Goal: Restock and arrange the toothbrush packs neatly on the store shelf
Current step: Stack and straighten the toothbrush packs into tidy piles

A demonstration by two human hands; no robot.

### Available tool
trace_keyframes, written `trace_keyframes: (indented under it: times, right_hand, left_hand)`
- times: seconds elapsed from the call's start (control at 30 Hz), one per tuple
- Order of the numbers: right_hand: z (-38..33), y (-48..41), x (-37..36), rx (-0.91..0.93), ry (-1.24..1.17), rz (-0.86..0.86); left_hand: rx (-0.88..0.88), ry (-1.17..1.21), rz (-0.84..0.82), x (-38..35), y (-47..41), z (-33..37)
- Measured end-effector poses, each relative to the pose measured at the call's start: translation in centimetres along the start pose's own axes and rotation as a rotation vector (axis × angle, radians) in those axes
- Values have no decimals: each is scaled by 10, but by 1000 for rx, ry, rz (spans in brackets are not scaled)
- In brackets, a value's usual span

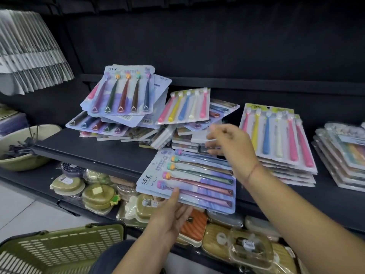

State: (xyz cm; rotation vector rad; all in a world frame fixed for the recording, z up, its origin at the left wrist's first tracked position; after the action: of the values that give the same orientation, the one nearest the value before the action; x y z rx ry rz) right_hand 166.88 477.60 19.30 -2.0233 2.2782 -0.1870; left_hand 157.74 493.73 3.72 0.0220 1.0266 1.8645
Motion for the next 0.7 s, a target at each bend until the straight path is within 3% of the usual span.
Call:
trace_keyframes:
  times: [0.1, 0.3, 0.4, 0.47, 0.53, 0.6, 0.7]
  right_hand:
    - [1, -32, -6, -227, -133, 61]
    - [10, -62, -16, -275, -38, 114]
    - [13, -67, -21, -253, -12, 148]
    - [13, -68, -21, -247, -26, 188]
    - [11, -69, -21, -250, -46, 215]
    - [12, -72, -22, -281, -92, 239]
    - [12, -72, -15, -320, -160, 308]
  left_hand:
    - [-2, 23, 25, 4, -3, 12]
    - [-116, 51, 158, 19, -6, 28]
    - [-513, 1, 498, 43, 21, 68]
    - [-888, 14, 502, 32, 52, 109]
    - [-992, -65, 418, 6, 58, 139]
    - [-764, -172, 294, -30, 30, 157]
    - [-235, -94, 10, -83, -5, 149]
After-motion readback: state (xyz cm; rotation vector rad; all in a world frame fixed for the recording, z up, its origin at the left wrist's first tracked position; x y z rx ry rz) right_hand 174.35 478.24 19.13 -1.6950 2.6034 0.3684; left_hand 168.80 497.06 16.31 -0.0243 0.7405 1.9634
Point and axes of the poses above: each hand's wrist, its own y-axis away from the middle knuckle, its own x-axis out of the back of the hand, z = x × y, the point moved 8 cm from there along -y, towards the middle knuckle, and after that the axes turned 6 degrees about z, right-handed, at the moved point
